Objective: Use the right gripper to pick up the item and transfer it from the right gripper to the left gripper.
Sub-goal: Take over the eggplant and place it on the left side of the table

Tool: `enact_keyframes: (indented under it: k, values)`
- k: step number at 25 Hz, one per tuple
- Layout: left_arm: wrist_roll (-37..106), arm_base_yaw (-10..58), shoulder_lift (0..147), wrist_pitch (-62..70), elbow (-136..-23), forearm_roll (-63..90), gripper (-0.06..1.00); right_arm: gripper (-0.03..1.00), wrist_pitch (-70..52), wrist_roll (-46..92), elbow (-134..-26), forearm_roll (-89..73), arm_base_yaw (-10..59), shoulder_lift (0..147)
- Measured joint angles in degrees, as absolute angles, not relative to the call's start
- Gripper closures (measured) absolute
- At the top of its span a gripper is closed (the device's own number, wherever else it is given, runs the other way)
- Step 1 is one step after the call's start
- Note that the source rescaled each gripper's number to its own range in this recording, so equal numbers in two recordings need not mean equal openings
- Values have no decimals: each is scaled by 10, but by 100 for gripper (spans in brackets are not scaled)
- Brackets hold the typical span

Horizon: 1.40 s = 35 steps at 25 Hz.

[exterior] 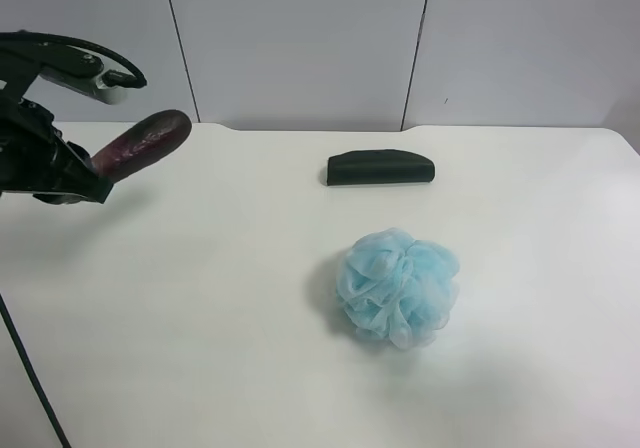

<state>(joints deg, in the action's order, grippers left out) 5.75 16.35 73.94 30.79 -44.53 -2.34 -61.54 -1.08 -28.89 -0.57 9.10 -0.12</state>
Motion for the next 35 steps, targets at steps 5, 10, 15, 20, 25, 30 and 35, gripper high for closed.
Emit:
enact_keyframes:
  k: [5,10,15,20,25,30,35]
  values:
    - [55,118,810,307,-445,38,94,-3,-615,-11,-289,-6,91,-1]
    - [54,76,877,303,-446,71,94,-3,-615,-11,-289,-6,91,-1]
    - [54,58,926,267,-446,74,94,-3,-615,-11,-289,-6,91,-1]
    - [56,58,942,246,-446,83,94,-3,-615,-11,-289,-6,91,-1]
    - [56,58,942,239,-446,89,90,-3,-615,-11,-289,-6,91,-1]
    - [45,58,942,220,-446,96,10,-3,-615,-11,-289,-6,91,-1]
    - [43,58,942,217,-446,97,-4,-3,-615,-11,-289,-6,91,-1]
